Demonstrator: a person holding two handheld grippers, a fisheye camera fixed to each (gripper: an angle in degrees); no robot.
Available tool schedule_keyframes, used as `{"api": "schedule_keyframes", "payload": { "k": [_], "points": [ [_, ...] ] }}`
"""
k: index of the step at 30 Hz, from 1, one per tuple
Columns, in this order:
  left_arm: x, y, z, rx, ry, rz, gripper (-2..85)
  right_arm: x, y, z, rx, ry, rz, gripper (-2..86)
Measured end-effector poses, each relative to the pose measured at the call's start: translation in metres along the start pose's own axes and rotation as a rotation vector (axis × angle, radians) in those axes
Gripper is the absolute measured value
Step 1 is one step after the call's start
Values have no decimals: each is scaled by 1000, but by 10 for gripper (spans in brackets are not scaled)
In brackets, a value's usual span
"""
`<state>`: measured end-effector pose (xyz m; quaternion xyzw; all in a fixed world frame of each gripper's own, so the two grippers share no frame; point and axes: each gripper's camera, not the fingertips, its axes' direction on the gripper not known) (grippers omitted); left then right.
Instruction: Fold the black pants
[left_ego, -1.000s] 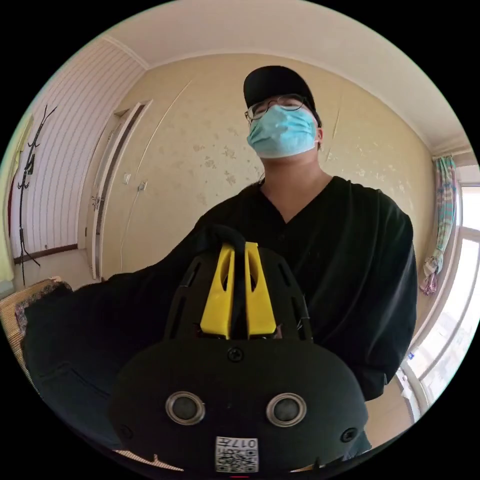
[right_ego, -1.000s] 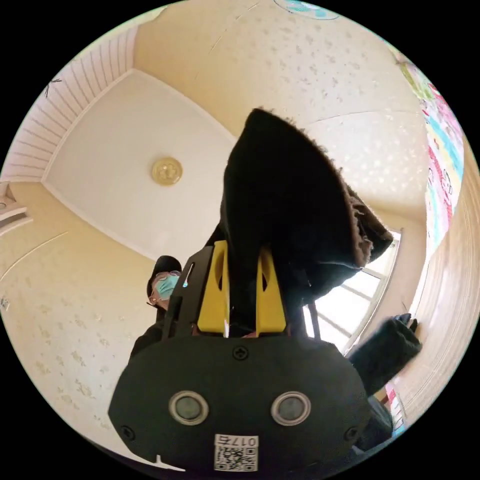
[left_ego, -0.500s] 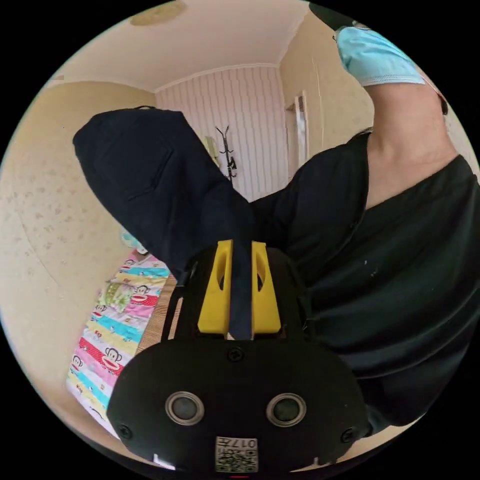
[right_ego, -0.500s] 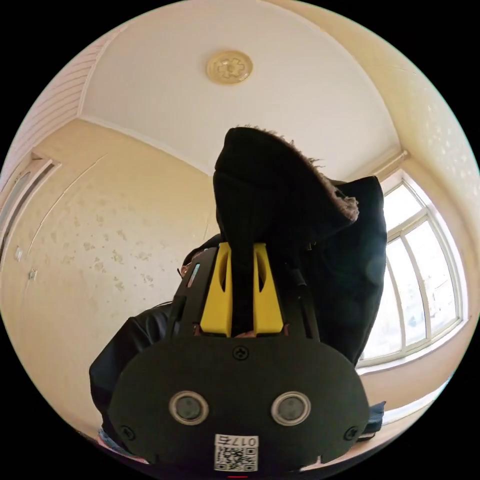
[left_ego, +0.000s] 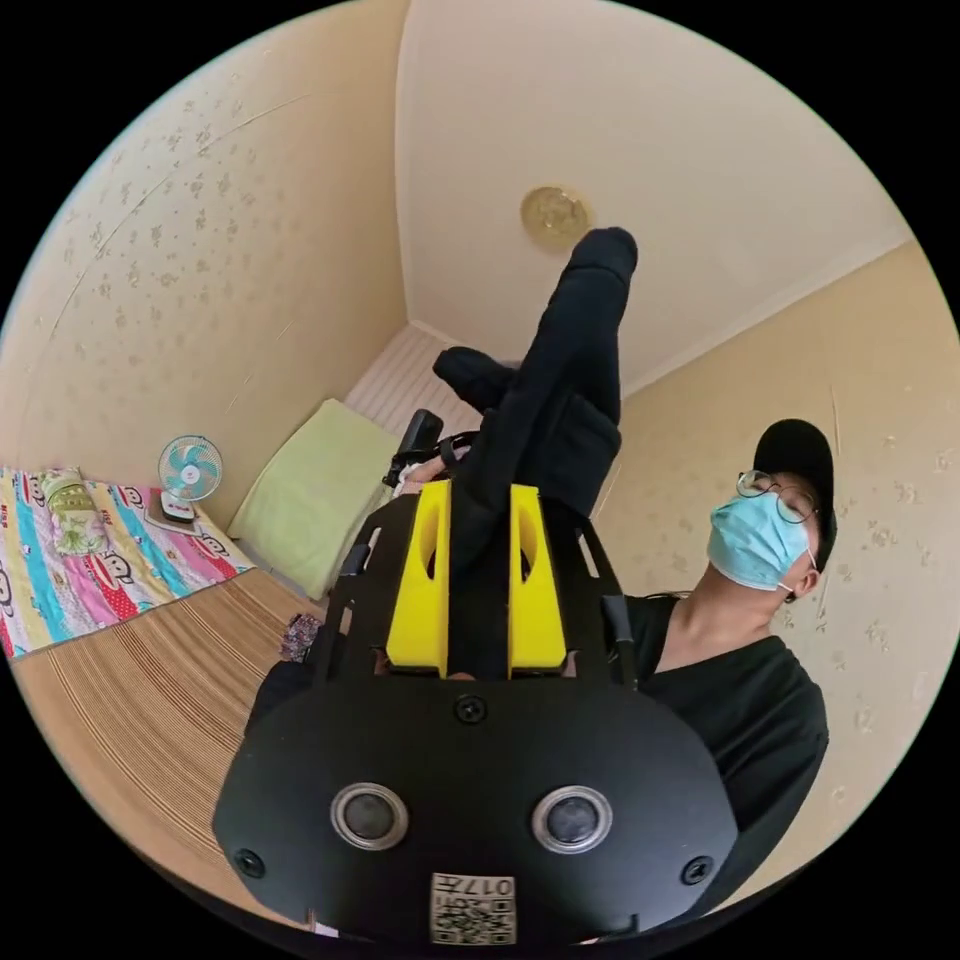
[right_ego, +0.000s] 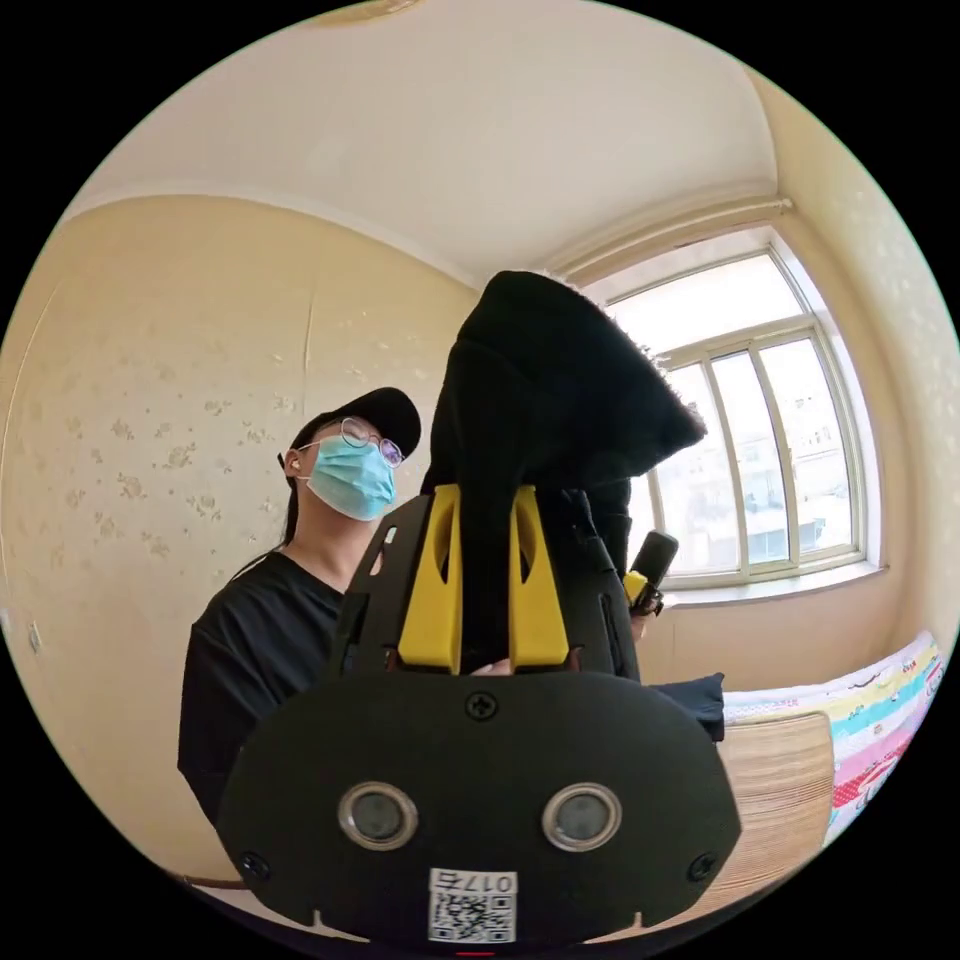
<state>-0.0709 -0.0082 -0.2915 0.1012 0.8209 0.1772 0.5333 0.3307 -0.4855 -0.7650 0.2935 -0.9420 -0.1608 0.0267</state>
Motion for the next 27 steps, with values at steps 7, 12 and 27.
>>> {"api": "schedule_keyframes", "payload": {
  "k": [7, 12, 27],
  "points": [
    [78, 65, 48, 176, -174, 193, 52, -1, 29, 12, 63, 285, 9, 69],
    [154, 102, 54, 314, -176, 388, 44, -9, 60, -24, 252, 636, 117, 67],
    [184, 101, 136, 126, -446, 175, 101, 85, 124, -20, 589, -196, 135, 72]
  ]
}}
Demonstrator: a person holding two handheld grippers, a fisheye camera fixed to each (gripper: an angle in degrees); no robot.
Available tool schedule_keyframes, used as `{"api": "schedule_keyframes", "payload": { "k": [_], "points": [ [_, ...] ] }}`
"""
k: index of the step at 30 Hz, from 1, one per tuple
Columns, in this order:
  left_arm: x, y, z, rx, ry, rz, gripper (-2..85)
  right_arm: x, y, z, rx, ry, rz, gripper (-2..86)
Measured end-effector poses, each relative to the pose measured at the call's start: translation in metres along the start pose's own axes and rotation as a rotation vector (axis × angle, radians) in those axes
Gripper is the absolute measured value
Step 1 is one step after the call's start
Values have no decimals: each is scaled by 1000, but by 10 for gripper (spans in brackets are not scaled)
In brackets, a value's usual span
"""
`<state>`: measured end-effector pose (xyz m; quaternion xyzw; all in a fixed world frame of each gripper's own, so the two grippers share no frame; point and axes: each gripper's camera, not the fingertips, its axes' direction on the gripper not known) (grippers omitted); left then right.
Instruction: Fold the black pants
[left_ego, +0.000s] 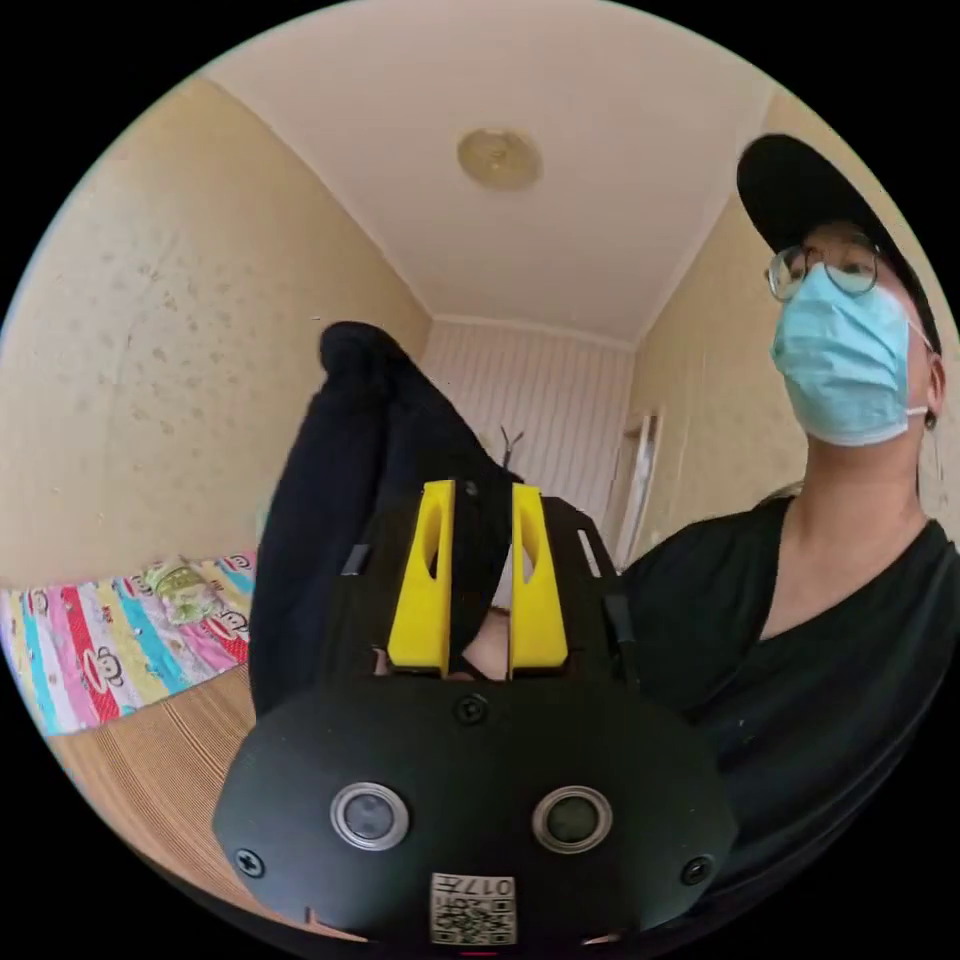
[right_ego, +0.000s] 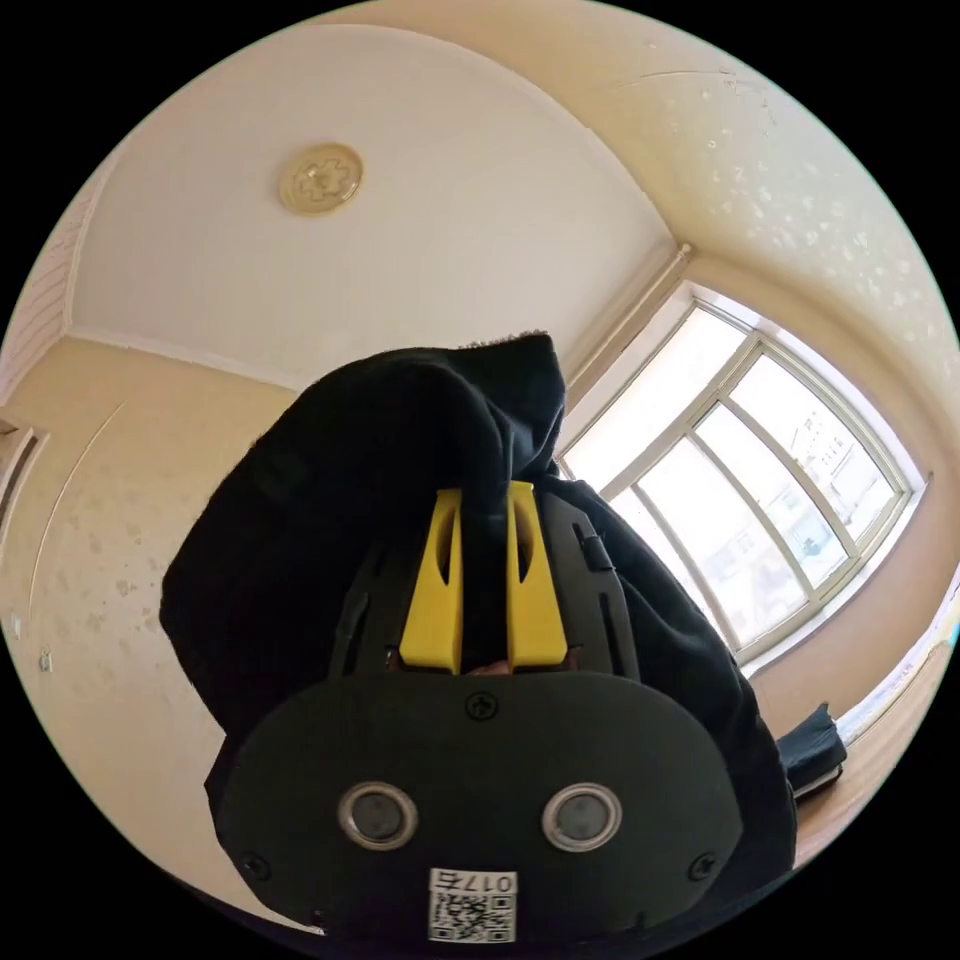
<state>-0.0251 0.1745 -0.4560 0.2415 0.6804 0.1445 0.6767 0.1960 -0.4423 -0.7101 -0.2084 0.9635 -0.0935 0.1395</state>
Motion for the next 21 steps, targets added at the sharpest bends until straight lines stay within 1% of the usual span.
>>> {"api": "schedule_keyframes", "payload": {
  "k": [2, 5, 7, 8, 9, 10, 11, 12, 13, 14, 15, 16, 17, 19, 21],
  "points": [
    [-16, -15, 1, -23, -74, -44, 127, 15, 3, 7, -15, -60, 67, 72],
    [-31, -42, 33, -103, 47, -53, 201, 37, 11, 26, -78, -89, 137, 73],
    [-41, -54, 52, -142, 58, -74, 217, 51, 15, 41, -175, -51, 199, 75],
    [-44, -57, 58, -137, 96, -71, 206, 53, 15, 44, -196, -34, 212, 75],
    [-43, -57, 60, -113, 191, -48, 162, 56, 17, 46, -228, 6, 239, 76],
    [-42, -56, 60, -97, 234, -47, 124, 57, 17, 44, -249, 57, 258, 78],
    [-39, -51, 62, -76, 232, -80, 76, 55, 17, 43, -263, 88, 261, 79],
    [-32, -47, 62, -60, 175, -79, 56, 48, 16, 39, -287, 166, 250, 82],
    [-26, -45, 62, -47, 141, -63, 52, 36, 16, 34, -300, 269, 230, 86],
    [-14, -43, 60, -18, 71, -26, 44, 29, 15, 32, -307, 331, 216, 89],
    [-5, -44, 56, 22, 40, -6, 34, 13, 15, 26, -311, 453, 194, 93],
    [-1, -44, 54, 50, 35, -4, 29, -4, 17, 15, -274, 553, 168, 97],
    [7, -48, 53, 98, 39, 13, 22, -14, 18, 6, -239, 588, 150, 98],
    [18, -60, 58, 107, 37, 67, 14, -54, 31, -42, -67, 709, 124, 103],
    [23, -82, 63, 117, 39, 50, 8, -83, 50, -79, 37, 783, 118, 111]
  ]
}}
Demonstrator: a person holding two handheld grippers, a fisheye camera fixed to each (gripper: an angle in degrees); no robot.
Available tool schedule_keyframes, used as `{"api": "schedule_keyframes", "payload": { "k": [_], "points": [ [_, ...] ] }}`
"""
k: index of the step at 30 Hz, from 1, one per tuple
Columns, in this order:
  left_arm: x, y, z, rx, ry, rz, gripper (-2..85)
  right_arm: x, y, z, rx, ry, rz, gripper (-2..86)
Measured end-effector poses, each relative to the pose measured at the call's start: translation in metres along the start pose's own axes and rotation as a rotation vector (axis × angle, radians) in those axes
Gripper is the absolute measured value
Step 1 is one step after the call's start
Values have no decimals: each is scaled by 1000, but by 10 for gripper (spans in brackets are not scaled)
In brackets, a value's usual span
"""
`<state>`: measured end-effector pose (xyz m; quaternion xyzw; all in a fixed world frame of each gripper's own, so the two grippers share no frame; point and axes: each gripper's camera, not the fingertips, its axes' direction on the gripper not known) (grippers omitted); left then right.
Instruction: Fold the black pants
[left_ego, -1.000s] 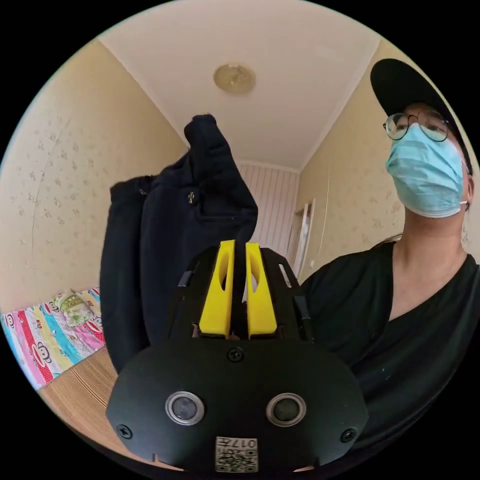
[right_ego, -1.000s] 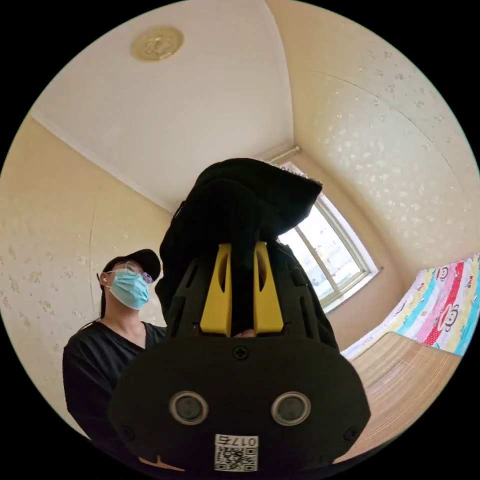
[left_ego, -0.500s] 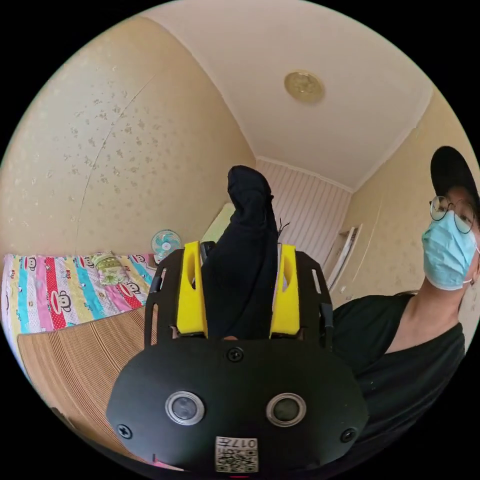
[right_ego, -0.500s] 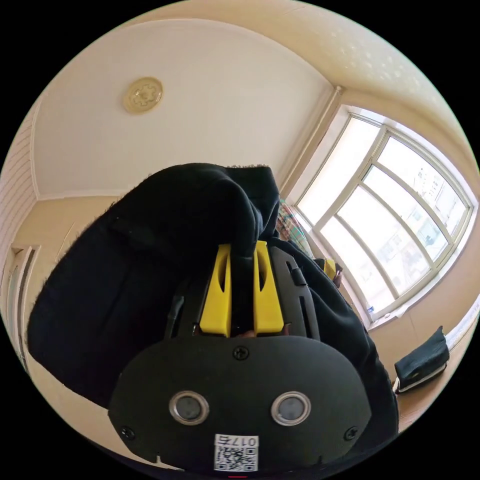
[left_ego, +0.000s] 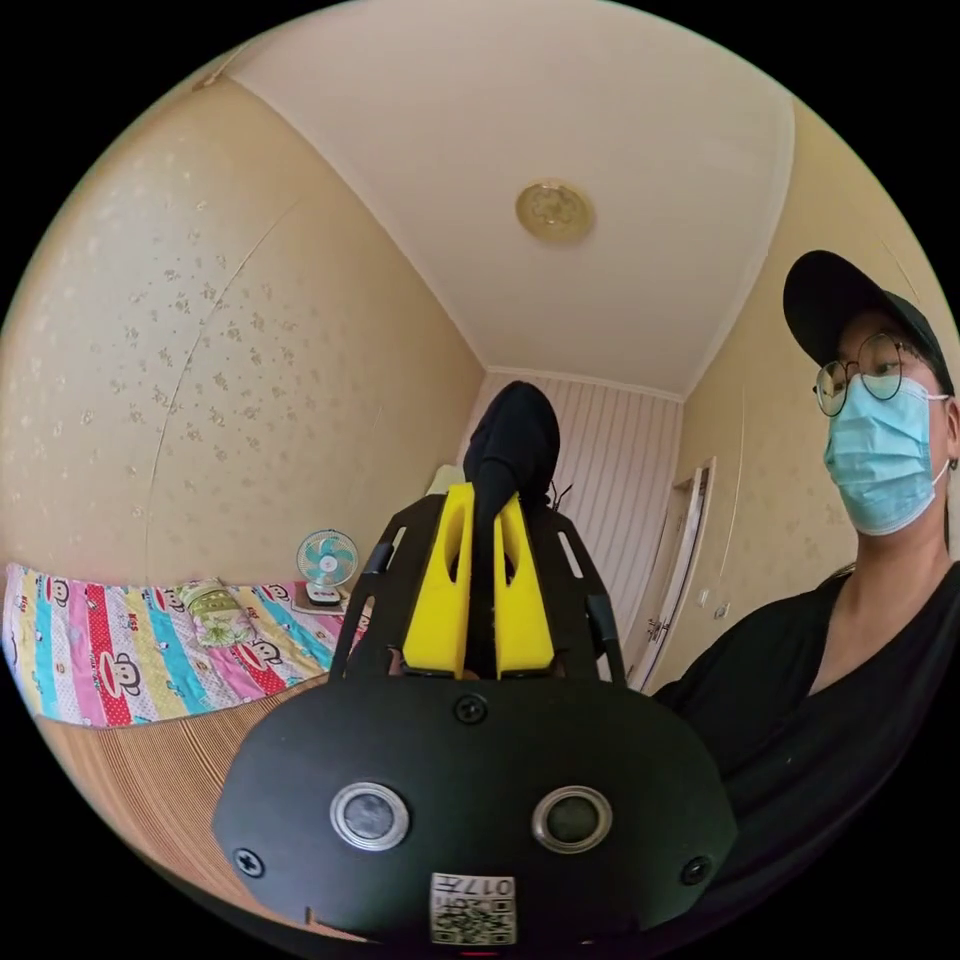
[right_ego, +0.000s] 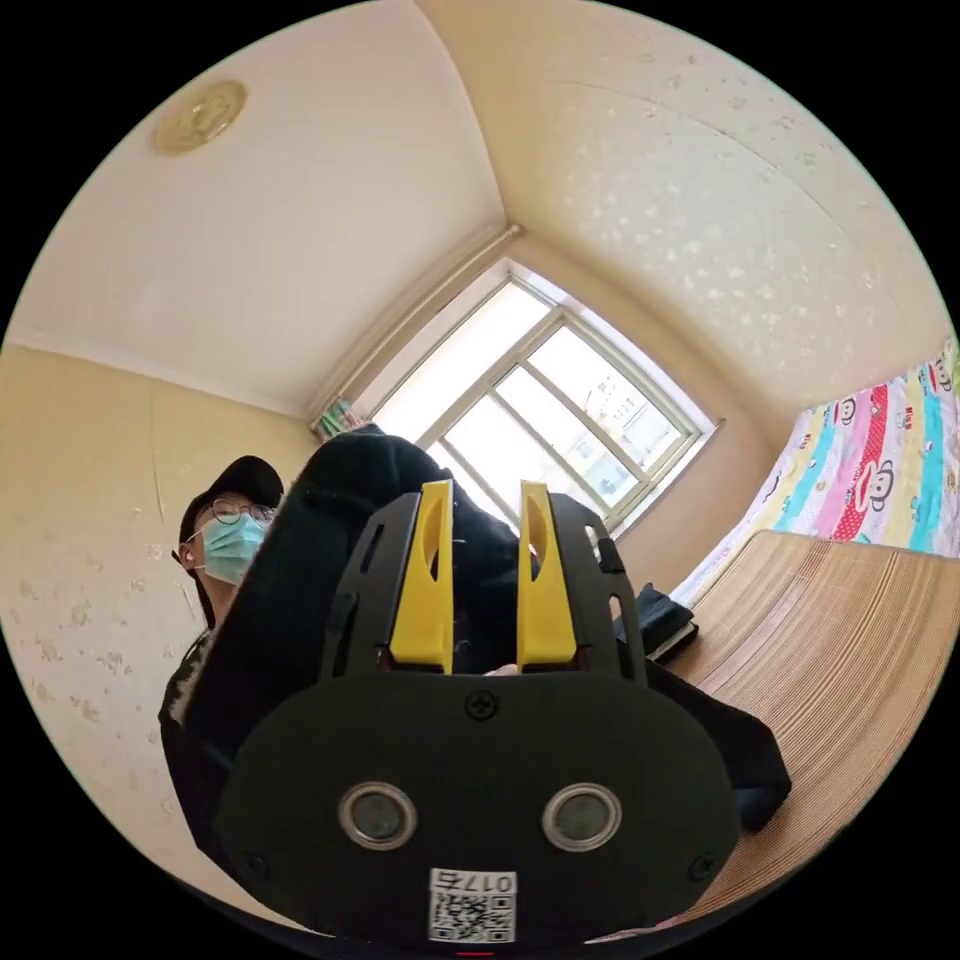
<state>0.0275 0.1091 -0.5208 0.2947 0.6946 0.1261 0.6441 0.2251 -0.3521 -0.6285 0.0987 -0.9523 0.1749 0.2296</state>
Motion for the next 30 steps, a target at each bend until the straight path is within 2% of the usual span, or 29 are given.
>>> {"api": "schedule_keyframes", "payload": {
  "k": [4, 7, 9, 11, 13, 15, 17, 19, 22, 23, 25, 27, 28, 30],
  "points": [
    [9, -33, 2, 27, -34, 46, 6, 2, 71, -64, 135, 80, 19, 157],
    [10, -62, 1, 11, -21, 70, 8, -6, 111, -62, 283, 12, -59, 186],
    [9, -79, 1, 10, -56, 77, 10, -5, 107, -36, 261, -71, -73, 189],
    [10, -91, -2, 25, -79, 93, 12, -13, 83, 2, 142, -69, -84, 166],
    [12, -102, -16, 81, -93, 92, 16, -46, 42, 34, 74, 21, -141, 59],
    [21, -121, -58, 234, -137, 125, 24, -92, 13, 44, 85, 116, -256, 47],
    [32, -145, -84, 286, -192, 208, 30, -146, -16, 53, 73, 213, -404, 42],
    [37, -176, -95, 271, -269, 293, 34, -202, -55, 70, 95, 391, -528, 40],
    [0, -235, -85, 222, -449, 287, 38, -207, -123, 100, 58, 566, -483, 44],
    [-37, -261, -73, 197, -509, 254, 40, -200, -138, 107, 56, 612, -474, 46],
    [-119, -300, -44, 127, -577, 176, 46, -145, -208, 131, 90, 836, -373, 53],
    [-274, -343, 4, -17, -654, 4, 60, -74, -273, 146, 84, 994, -235, 62],
    [-316, -348, 12, -35, -685, -51, 66, -17, -313, 156, 36, 1074, -163, 71],
    [-469, -333, 17, -144, -785, -310, 77, 69, -347, 159, -36, 1192, -58, 86]
  ]
}}
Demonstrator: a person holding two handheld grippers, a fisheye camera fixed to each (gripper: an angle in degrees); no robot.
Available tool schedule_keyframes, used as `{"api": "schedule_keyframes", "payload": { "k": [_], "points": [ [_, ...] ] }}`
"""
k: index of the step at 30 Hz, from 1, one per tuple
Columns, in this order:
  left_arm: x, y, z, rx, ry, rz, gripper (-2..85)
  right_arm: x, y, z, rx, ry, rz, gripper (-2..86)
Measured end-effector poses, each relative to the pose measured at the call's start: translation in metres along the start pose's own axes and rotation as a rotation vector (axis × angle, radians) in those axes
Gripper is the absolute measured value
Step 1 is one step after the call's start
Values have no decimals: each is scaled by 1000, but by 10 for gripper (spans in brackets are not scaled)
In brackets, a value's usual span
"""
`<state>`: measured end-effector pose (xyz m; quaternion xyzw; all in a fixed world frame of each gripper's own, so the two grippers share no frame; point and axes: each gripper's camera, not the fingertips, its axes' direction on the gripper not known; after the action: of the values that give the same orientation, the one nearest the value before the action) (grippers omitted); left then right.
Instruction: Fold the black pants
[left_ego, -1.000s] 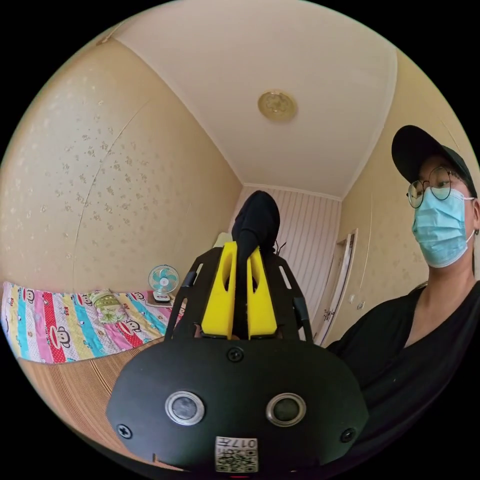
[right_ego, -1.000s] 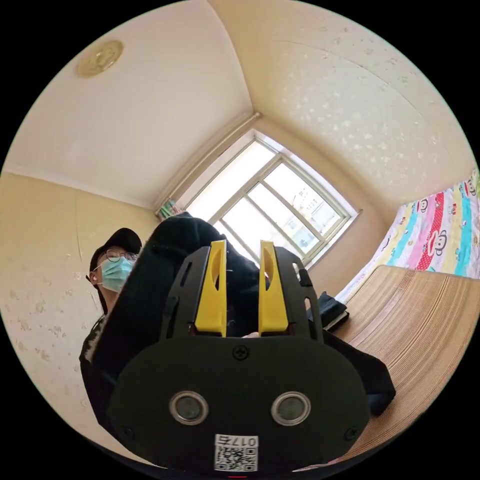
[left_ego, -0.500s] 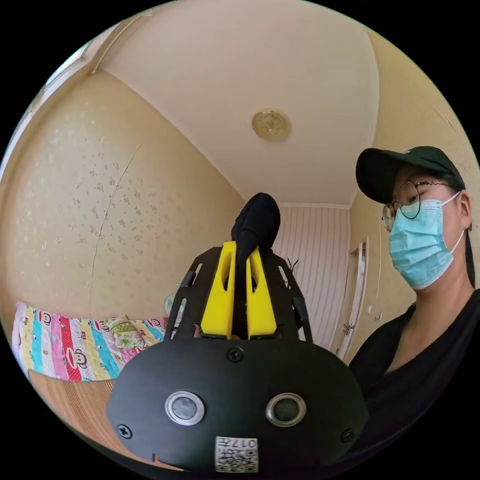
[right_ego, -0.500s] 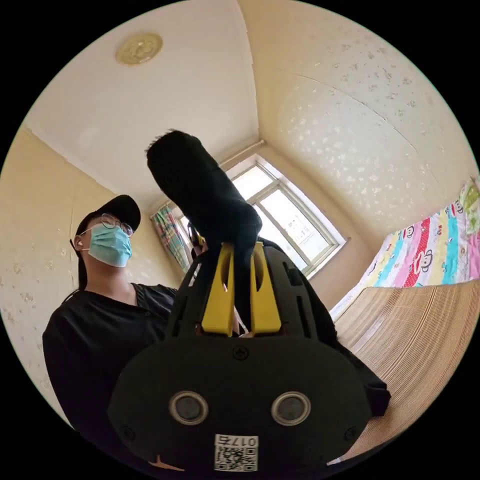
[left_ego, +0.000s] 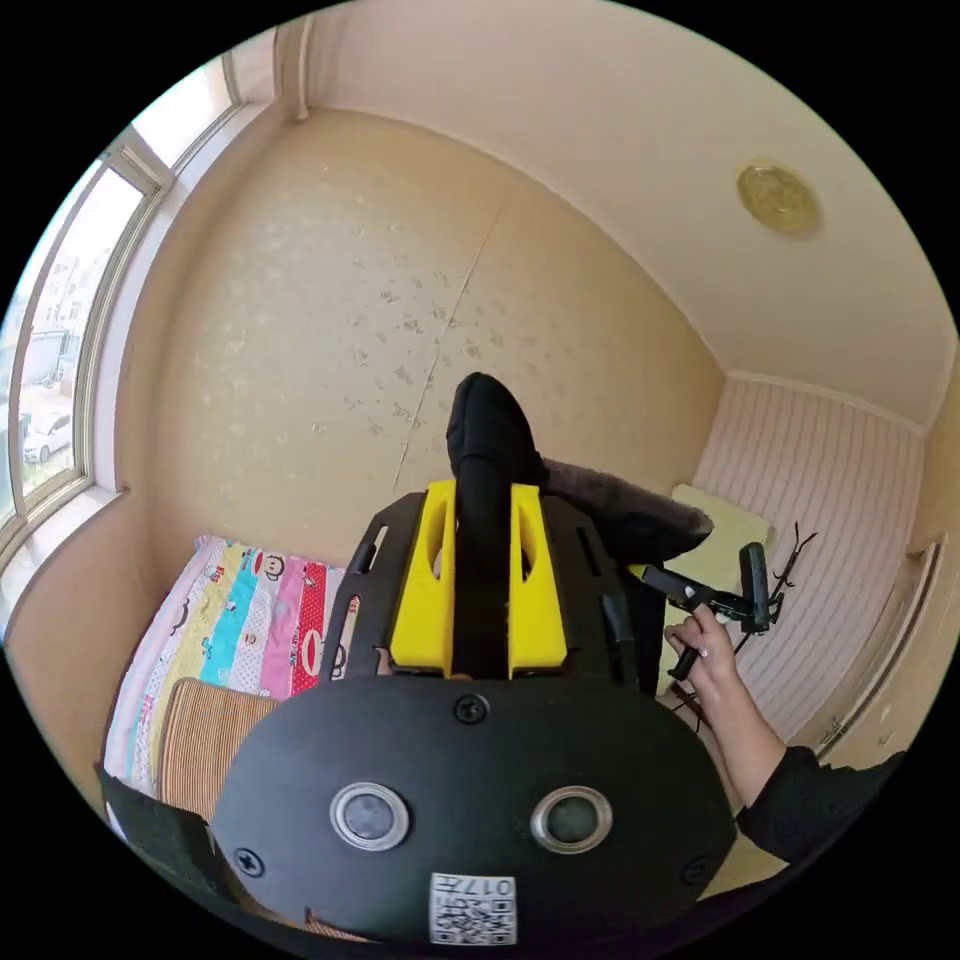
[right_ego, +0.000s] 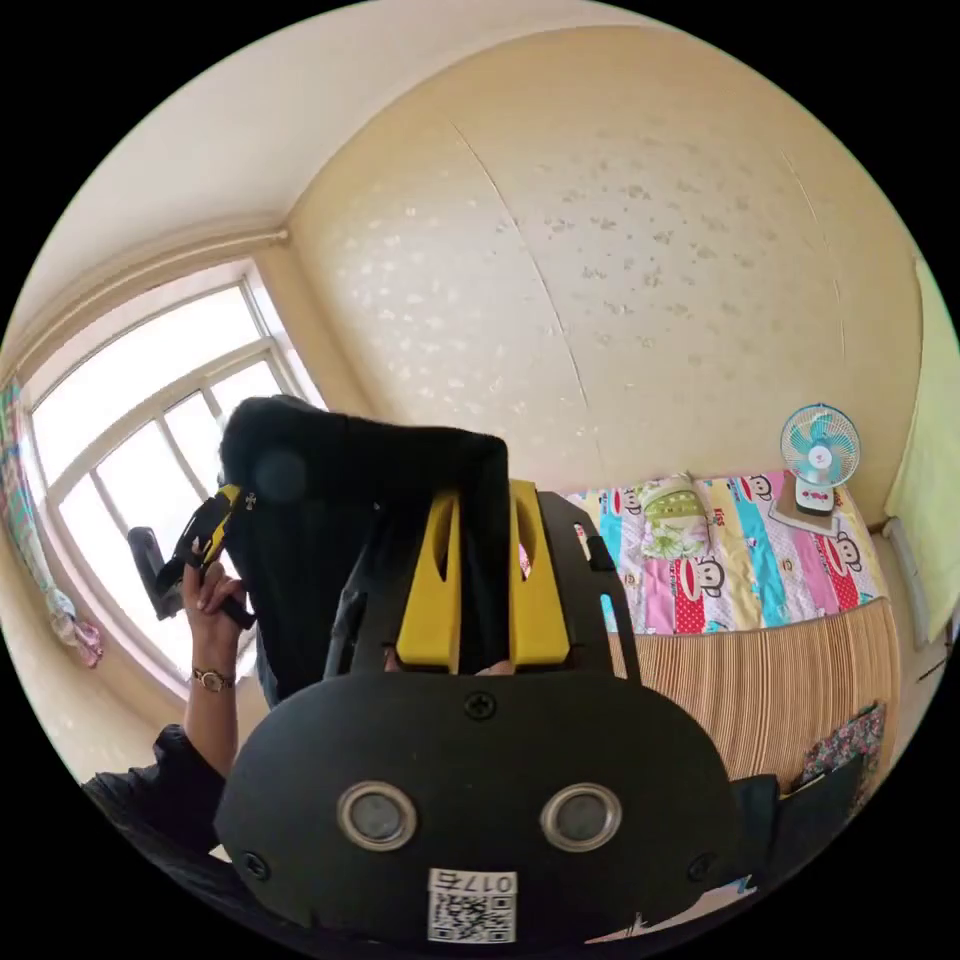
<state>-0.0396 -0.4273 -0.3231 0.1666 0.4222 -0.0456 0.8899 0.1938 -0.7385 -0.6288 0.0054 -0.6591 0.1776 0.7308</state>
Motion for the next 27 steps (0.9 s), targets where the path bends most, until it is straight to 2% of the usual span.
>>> {"api": "schedule_keyframes", "payload": {
  "k": [2, 4, 5, 7, 9, 11, 13, 15, 18, 20, 22, 24, 25, 27],
  "points": [
    [-74, 9, 49, -150, -11, -129, 77, 32, 1, 62, -141, 86, 48, 91],
    [-130, 46, 69, -199, 18, -144, 79, 66, 41, 114, -233, 116, 70, 82],
    [-166, 83, 79, -248, -17, -147, 79, 73, 56, 126, -259, 99, 53, 80],
    [-219, 147, 98, -390, -99, -167, 81, 112, 135, 177, -431, 98, 40, 79],
    [-288, 246, 120, -639, -156, -245, 89, 147, 207, 209, -588, 135, 79, 78],
    [-329, 321, 124, -796, -145, -325, 97, 184, 279, 229, -735, 150, 151, 77],
    [-351, 382, 120, -914, -136, -365, 104, 226, 362, 237, -895, 125, 273, 76],
    [-355, 441, 113, -1071, -110, -343, 114, 249, 405, 228, -945, 150, 357, 76],
    [-340, 485, 101, -1211, -74, -284, 126, 282, 449, 202, -980, 192, 470, 80],
    [-334, 501, 94, -1293, -130, -253, 120, 302, 465, 185, -998, 238, 520, 87],
    [-333, 496, 81, -1266, -183, -254, 91, 334, 480, 163, -1013, 332, 554, 101],
    [-344, 485, 74, -1308, -198, -313, 29, 361, 489, 147, -1026, 386, 594, 113],
    [-348, 480, 72, -1308, -176, -348, 23, 379, 492, 137, -1023, 401, 622, 120],
    [-363, 449, 47, -1173, 52, -531, 7, 405, 496, 121, -1002, 402, 651, 126]
  ]
}}
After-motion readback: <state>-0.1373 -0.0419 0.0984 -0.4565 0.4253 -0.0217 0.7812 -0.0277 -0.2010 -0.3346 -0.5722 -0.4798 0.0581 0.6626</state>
